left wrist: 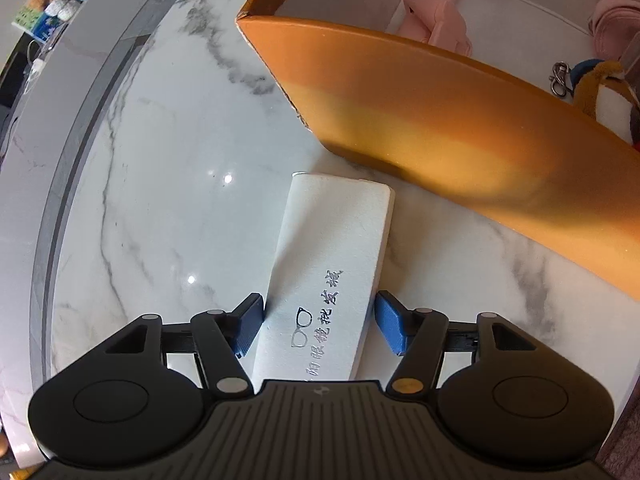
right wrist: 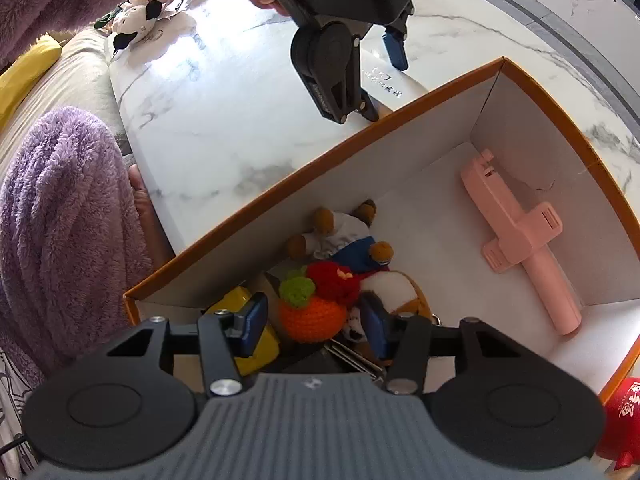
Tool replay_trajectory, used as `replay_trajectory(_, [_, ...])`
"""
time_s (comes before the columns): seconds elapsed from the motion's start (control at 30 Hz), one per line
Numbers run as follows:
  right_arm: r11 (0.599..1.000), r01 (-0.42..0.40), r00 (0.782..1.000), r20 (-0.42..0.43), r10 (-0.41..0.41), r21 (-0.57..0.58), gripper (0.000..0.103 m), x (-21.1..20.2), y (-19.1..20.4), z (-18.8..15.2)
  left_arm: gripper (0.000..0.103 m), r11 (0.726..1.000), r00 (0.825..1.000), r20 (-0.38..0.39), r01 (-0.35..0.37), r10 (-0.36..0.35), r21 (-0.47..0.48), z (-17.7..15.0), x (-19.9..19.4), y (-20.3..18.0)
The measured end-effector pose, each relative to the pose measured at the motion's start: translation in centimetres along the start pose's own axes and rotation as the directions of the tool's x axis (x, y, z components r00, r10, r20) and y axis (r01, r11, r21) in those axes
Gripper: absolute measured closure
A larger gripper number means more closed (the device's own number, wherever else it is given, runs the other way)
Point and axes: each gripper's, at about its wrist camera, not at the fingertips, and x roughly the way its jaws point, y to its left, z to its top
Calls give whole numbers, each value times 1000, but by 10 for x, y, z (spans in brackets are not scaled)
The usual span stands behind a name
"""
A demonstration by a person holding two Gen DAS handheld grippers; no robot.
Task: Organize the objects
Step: 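Lift the white glasses box and lower it into the orange box with the left gripper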
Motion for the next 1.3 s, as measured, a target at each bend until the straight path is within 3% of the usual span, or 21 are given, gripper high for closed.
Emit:
replay_trajectory(0.27, [998, 50, 998, 21, -51, 35, 44, -12, 4, -12, 33, 993, 995, 61, -74, 80, -93, -26, -33, -15])
replay_trajectory(0.47, [991, 105, 992, 58, -110, 80, 43, -29, 5, -24, 35, 984, 979, 128, -143, 156, -105, -32, -89, -21])
replay_trajectory(0.67, [981, 149, 981, 106, -162, 123, 43, -51, 10, -43, 36, 974, 948, 228, -207, 223, -90, -14, -164, -39])
replay_trajectory(0.83, [946, 262, 952, 110, -286, 190, 36, -63, 9, -59, 36, 982, 941, 288, -187, 179, 1, 20, -203, -76])
replay_trajectory(1.03, [919, 294, 927, 153, -341, 264, 37, -80, -2, -79, 36, 973, 947, 291, -183, 137, 138, 73, -185, -113])
replay_trajectory(1.17, [906, 285, 917, 188, -353, 312, 53, -92, -15, -92, 36, 967, 965, 242, -150, 98, 205, 99, -156, -122])
replay_trajectory(1.3, [905, 252, 916, 217, -337, 344, 61, -97, -30, -97, 36, 966, 982, 175, -109, 68, 236, 113, -124, -119])
